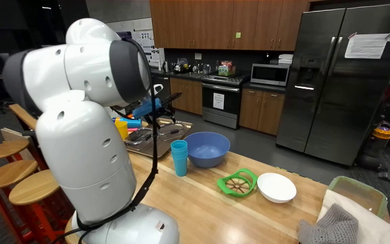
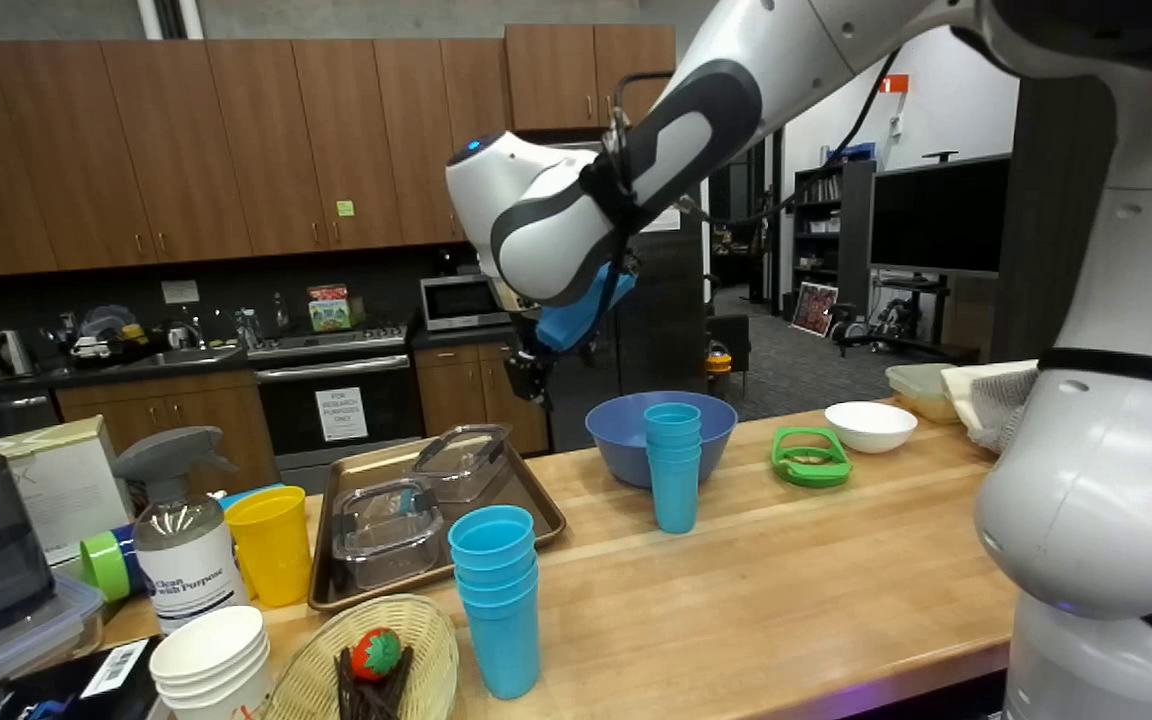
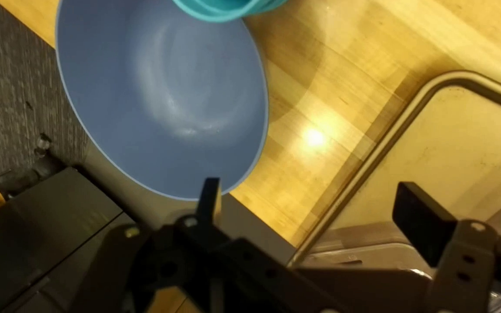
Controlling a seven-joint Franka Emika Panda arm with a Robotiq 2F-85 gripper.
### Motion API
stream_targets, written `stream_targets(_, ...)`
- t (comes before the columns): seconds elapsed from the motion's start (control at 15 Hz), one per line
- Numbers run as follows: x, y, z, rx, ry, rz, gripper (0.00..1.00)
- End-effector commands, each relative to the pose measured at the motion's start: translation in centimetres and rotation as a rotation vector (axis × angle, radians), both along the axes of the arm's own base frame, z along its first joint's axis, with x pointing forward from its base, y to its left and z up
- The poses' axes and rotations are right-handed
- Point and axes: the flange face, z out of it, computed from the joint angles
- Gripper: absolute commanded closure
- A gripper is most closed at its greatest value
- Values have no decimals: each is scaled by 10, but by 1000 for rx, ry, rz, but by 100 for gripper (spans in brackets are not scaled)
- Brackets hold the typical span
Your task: Move the bowl forward
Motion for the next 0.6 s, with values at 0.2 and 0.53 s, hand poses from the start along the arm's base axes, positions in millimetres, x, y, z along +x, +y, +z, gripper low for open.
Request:
stream_targets(0.2,39,41,-28,-69,66,50,0)
stream_targets(0.53,53,21,-50,-136,114,-46,0)
